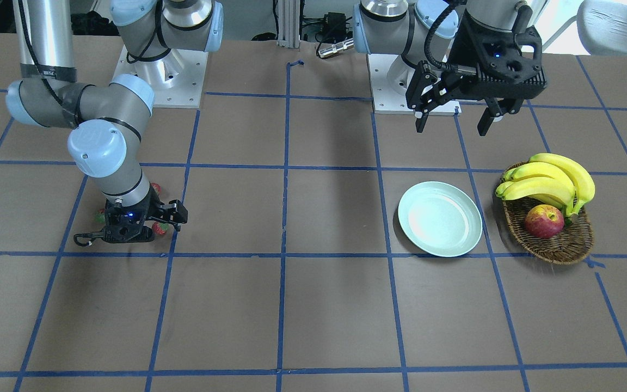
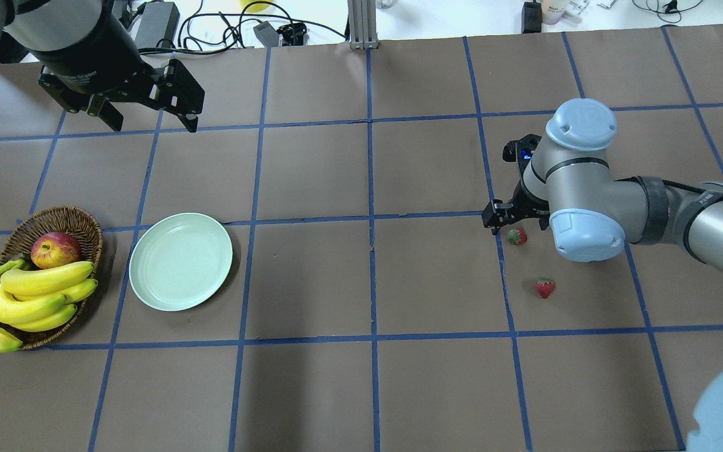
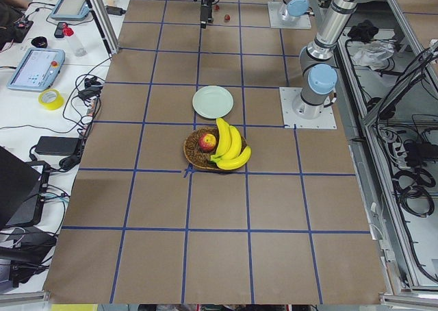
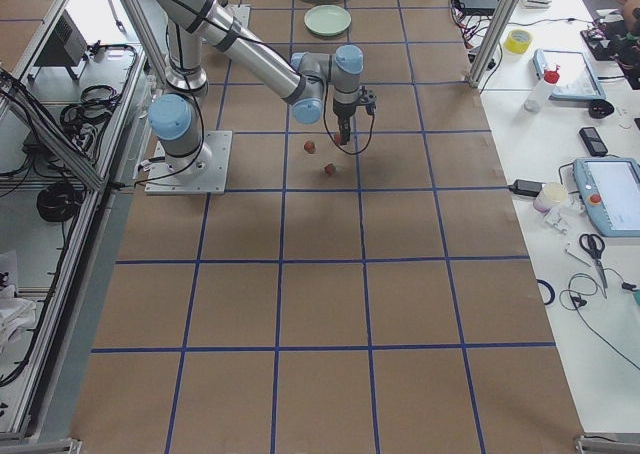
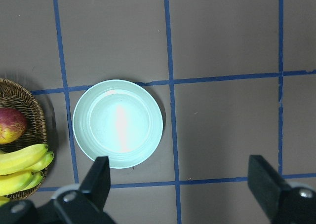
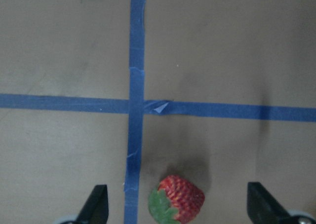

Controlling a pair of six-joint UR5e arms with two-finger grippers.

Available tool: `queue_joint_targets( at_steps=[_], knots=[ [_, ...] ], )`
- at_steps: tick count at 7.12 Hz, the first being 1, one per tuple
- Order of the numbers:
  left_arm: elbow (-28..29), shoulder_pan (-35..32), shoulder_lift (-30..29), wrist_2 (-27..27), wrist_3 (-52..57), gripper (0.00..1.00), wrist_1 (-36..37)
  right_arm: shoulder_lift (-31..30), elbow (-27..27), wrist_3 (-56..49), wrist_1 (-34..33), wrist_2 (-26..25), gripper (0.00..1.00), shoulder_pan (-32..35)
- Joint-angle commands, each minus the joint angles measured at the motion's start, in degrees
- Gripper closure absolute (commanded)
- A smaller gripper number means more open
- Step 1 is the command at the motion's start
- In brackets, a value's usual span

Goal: Collect all strawberries into plate
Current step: 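Reach the right gripper down and grasp the strawberry nearest the robot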

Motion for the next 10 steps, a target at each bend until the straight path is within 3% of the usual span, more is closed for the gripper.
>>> queue_joint_targets(
  at_steps=[1,2,3,6,7,10],
  knots=[
    [-0.1,0.0,0.0,-0.1,0.0,0.00,0.0,0.4,1.5,-0.3,0.0,0.1,0.43,-0.3],
    [-0.1,0.0,0.0,-0.1,0.0,0.00,0.0,0.3,1.6,-0.3,0.1,0.1,0.74,-0.3],
    [-0.1,0.0,0.0,-0.1,0.1,0.00,0.0,0.3,1.2,-0.4,0.3,0.0,0.84,-0.3],
    [-0.1,0.0,0.0,0.2,0.4,0.00,0.0,-0.7,-2.1,6.3,1.0,2.9,0.85,1.3],
    [-0.1,0.0,0.1,0.1,0.6,0.00,0.0,-0.7,-2.4,13.2,1.0,5.4,0.85,4.7],
    [-0.1,0.0,0.2,0.4,0.7,0.00,0.0,2.8,-5.2,33.3,-0.3,6.1,0.86,16.9]
  ],
)
